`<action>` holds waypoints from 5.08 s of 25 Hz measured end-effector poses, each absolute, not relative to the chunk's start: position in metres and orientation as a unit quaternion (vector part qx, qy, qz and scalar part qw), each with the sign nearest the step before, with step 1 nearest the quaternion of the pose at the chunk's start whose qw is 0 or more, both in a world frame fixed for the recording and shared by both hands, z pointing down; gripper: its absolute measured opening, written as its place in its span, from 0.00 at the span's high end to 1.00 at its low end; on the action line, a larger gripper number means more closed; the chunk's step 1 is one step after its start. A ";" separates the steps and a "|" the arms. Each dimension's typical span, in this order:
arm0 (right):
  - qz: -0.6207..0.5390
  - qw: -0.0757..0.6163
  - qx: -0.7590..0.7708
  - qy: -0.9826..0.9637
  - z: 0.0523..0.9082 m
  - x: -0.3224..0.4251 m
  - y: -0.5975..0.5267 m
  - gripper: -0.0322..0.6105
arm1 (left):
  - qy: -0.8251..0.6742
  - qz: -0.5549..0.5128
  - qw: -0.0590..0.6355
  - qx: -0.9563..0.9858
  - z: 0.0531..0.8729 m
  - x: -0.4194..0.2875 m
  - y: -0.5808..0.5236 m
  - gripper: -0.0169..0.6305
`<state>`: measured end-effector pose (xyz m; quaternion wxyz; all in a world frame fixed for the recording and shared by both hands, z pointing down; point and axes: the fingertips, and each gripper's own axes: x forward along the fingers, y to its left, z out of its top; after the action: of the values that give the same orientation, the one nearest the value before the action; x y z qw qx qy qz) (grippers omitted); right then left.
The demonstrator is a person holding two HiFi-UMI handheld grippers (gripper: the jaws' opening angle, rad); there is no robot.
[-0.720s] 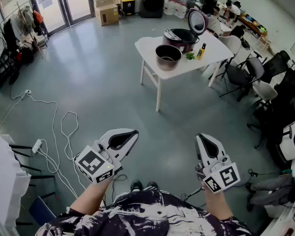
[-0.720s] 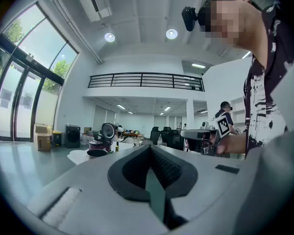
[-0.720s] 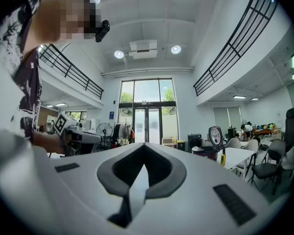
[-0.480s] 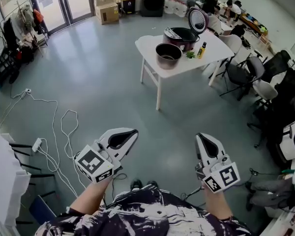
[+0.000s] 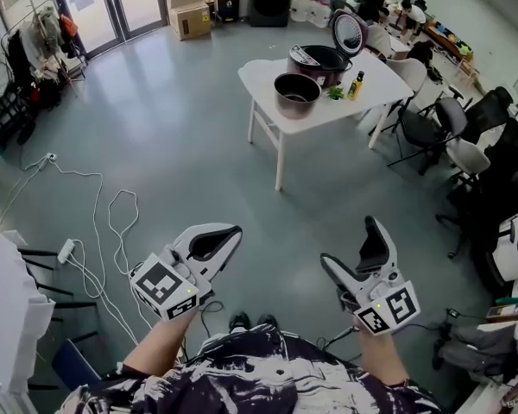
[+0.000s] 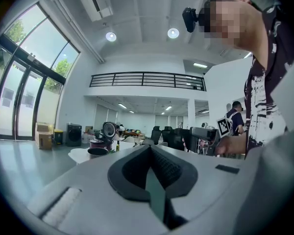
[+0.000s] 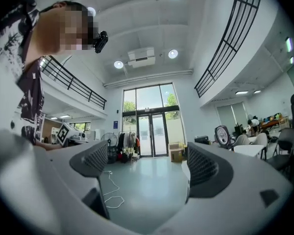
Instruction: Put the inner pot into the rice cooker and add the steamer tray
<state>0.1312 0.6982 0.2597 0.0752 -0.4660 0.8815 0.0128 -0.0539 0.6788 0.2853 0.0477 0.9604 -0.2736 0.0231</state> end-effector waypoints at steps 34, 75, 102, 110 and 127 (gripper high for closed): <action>0.055 0.048 -0.426 0.902 0.266 0.017 0.378 0.10 | -0.315 0.026 0.038 0.948 0.295 -0.165 0.363 0.97; 0.026 -0.010 -0.573 0.819 0.307 0.093 -0.154 0.10 | -0.111 0.041 0.025 0.993 0.300 -0.029 -0.280 0.97; -0.148 -0.103 -0.902 0.393 0.449 0.211 -0.115 0.10 | 0.258 0.054 0.045 0.963 0.321 0.101 -0.417 0.97; -0.256 -0.110 -0.887 0.369 0.543 0.256 -0.084 0.11 | 0.255 0.066 0.036 0.964 0.316 0.101 -0.399 0.97; -0.537 -0.111 -0.758 0.353 0.689 0.307 -0.083 0.11 | 0.171 0.071 0.054 0.981 0.330 0.082 -0.450 0.97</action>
<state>0.3067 -0.0828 0.6888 -0.1106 -0.7583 0.3527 -0.5370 0.0819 -0.4496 0.3299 0.0542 0.9813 0.1709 0.0707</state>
